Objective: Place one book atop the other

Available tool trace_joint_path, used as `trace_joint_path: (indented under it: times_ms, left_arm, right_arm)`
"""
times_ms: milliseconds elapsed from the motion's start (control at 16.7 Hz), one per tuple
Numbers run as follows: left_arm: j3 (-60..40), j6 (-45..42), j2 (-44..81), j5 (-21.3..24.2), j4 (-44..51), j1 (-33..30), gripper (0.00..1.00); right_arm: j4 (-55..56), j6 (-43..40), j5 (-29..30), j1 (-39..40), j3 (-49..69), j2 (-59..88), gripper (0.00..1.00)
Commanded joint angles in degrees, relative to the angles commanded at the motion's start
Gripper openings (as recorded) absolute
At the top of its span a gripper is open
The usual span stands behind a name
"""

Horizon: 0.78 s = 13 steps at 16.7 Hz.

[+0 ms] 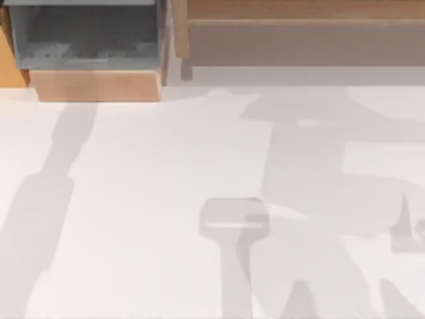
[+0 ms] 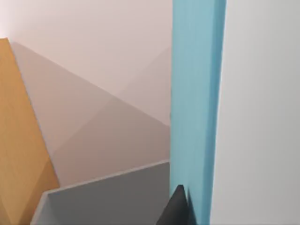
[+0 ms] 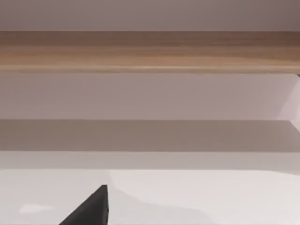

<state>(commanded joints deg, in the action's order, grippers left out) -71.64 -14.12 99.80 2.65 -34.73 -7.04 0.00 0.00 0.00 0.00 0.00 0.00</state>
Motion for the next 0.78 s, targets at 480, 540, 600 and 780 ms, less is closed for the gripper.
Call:
trace_joint_path:
  times_ms: [480, 540, 600, 780]
  left_arm:
    - [13.0, -39.1, -17.3, 21.9, 0.2, 10.7, 0.0]
    - [14.3, -44.8, -18.3, 24.4, 0.8, 12.9, 0.0]
    - [15.5, -50.4, -18.8, 26.7, 1.5, 15.2, 0.0]
    - [18.5, -67.0, -18.0, 32.5, 4.5, 23.3, 0.0]
  right_arm:
    - [0.0, 0.0, 0.0, 0.0, 0.0, 0.0, 1.0]
    - [0.0, 0.0, 0.0, 0.0, 0.0, 0.0, 1.0]
    - [0.0, 0.0, 0.0, 0.0, 0.0, 0.0, 1.0]
    - [0.0, 0.0, 0.0, 0.0, 0.0, 0.0, 1.0]
